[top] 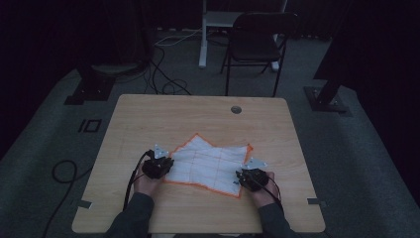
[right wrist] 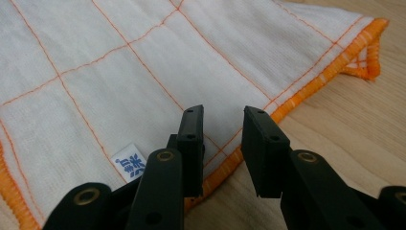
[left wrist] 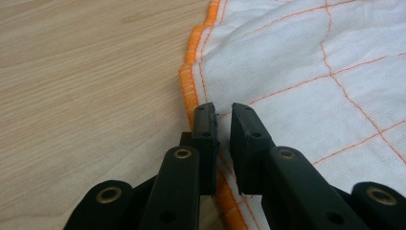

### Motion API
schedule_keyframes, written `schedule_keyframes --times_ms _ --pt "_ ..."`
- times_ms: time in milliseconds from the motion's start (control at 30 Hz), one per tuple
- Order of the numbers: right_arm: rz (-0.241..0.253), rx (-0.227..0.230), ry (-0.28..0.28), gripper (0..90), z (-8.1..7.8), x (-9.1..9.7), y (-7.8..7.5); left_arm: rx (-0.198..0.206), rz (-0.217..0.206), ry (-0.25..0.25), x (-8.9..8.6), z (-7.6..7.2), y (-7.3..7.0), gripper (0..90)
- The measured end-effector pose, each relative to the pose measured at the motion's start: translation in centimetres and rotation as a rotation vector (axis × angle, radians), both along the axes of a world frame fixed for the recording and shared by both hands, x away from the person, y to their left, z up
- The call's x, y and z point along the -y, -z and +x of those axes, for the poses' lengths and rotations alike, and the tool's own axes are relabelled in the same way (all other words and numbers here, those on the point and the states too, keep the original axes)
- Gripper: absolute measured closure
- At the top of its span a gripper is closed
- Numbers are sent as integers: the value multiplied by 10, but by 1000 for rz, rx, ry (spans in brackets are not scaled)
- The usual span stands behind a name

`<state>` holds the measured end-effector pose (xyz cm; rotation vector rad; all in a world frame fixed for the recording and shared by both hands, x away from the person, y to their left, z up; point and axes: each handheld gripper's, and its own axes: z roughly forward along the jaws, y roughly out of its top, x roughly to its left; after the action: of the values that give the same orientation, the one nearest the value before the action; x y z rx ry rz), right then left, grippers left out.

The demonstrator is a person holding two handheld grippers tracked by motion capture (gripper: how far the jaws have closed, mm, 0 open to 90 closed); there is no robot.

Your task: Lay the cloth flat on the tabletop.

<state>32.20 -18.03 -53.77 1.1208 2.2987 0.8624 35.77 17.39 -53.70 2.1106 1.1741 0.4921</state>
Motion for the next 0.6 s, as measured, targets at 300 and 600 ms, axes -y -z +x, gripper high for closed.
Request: schedule_keyframes --times_ms 300,600 --pt "13 -16 8 702 -8 5 0 -6 -4 12 4 -18 0 811" --pt "29 -35 22 704 -17 11 -1 -28 -9 46 6 -21 -2 780"
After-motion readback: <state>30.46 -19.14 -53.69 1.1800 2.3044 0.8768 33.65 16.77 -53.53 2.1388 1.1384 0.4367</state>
